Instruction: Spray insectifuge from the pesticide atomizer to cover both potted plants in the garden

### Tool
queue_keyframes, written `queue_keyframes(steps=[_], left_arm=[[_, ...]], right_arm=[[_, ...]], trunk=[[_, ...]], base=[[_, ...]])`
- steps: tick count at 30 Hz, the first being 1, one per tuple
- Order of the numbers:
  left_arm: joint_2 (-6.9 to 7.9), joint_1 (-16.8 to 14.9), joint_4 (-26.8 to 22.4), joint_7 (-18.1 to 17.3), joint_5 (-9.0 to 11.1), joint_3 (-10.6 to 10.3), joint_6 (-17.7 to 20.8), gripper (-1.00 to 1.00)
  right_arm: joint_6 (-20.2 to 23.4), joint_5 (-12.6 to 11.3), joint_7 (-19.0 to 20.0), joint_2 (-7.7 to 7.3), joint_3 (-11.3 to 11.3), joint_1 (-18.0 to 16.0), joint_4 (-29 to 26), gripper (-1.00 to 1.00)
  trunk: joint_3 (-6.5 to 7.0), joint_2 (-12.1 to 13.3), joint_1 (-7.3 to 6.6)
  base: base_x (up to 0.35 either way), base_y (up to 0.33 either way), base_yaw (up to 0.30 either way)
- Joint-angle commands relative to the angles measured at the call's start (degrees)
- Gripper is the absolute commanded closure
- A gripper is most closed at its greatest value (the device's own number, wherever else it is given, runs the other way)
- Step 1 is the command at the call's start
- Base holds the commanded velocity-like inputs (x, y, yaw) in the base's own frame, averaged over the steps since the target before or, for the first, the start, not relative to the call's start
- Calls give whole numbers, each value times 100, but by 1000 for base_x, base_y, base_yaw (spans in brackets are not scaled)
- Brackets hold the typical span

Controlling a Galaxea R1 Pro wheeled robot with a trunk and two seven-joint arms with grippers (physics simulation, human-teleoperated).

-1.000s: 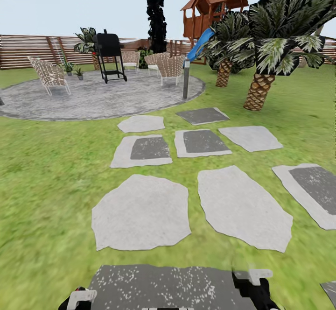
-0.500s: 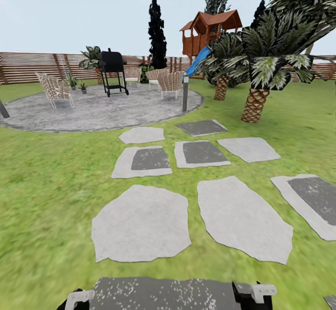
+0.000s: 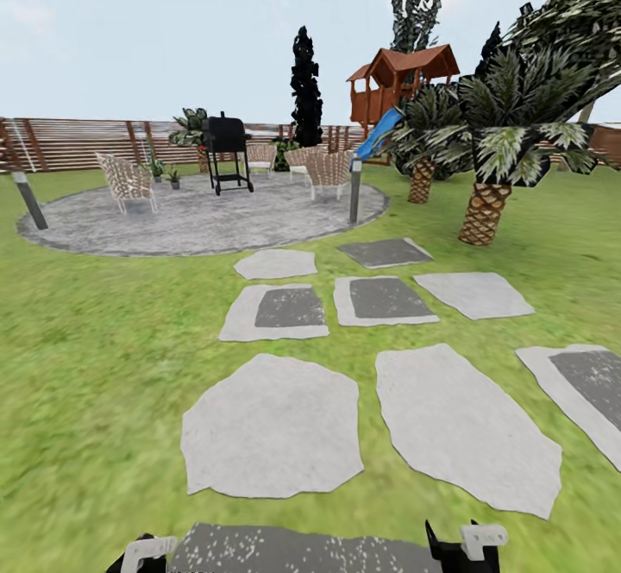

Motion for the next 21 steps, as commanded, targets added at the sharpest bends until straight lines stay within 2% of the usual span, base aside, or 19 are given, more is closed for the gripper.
queue_keyframes(steps=[1, 21], left_arm=[[-2, -5, 7, -15, 11, 20, -18, 100], [8, -5, 0, 2, 35, 44, -10, 100]], right_arm=[[-18, 36, 27, 1, -50, -1, 3, -100], [-18, 31, 16, 90, -62, -1, 6, -100]], trunk=[[13, 40, -24], [311, 842, -463]], base=[[0, 0, 268], [0, 0, 272]])
